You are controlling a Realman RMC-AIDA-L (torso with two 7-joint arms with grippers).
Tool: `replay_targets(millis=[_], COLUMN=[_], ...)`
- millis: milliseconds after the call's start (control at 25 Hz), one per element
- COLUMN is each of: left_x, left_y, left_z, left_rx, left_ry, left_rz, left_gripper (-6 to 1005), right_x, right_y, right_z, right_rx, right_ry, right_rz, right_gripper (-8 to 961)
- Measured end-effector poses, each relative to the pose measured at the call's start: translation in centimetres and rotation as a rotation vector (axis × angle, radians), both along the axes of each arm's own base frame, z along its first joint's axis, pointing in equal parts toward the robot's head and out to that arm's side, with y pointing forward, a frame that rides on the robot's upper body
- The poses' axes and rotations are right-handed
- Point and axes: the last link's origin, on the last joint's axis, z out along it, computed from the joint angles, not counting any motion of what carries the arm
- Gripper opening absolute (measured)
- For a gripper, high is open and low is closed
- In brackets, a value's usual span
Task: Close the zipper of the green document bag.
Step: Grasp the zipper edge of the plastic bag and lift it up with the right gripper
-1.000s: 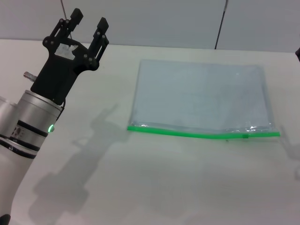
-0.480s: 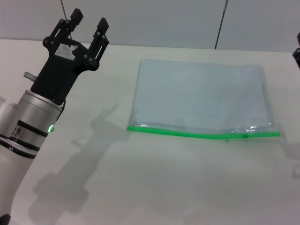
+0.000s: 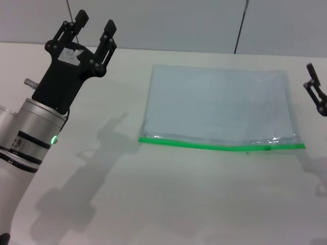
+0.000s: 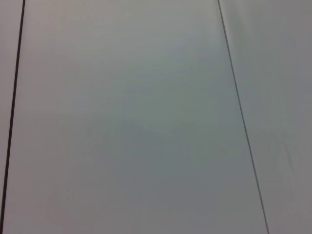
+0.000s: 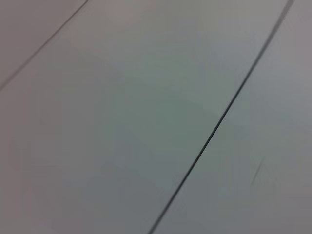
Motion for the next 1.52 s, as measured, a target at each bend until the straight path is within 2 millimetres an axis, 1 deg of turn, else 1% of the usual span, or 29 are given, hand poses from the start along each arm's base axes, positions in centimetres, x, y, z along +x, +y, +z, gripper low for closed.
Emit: replay_targets(millis=[160, 440, 680, 880, 1120, 1200, 1520], left_x=[-0.1, -0.2, -0.3, -0.3, -0.3, -0.3, -0.3], left_y=[0.0, 0.0, -0.1, 0.0, 0.0, 0.0, 0.0], left_z=[0.0, 0.1, 0.1, 0.1, 0.1, 0.1, 0.1], left_rx=[0.0, 0.005, 0.006, 0.006, 0.007, 0.007, 0.006], left_ry=[0.001, 0.005, 0.005, 0.005, 0.006, 0.006, 0.005], left_rz=[0.003, 0.009, 0.011, 0.012, 0.013, 0.012, 0.011], left_gripper=[593, 593, 593, 593, 593, 593, 592], right_x=[1.6, 4.5, 6.4, 7.7, 8.1, 7.9, 6.9], right_y=[-0.7, -1.5, -2.3, -2.6, -2.6, -2.5, -2.4], right_z=[-0.3, -1.4, -1.7, -1.8, -2.7, -3.4, -4.7], right_rx=[0.022, -0.014, -0.029, -0.027, -0.067, -0.089, -0.112], right_ry=[-0.132, -0.344, -0.463, -0.573, -0.678, -0.718, -0.784], right_rz=[-0.07, -0.204, -0.288, -0.355, -0.375, -0.37, -0.331], right_gripper=[819, 819, 820, 820, 820, 820, 819])
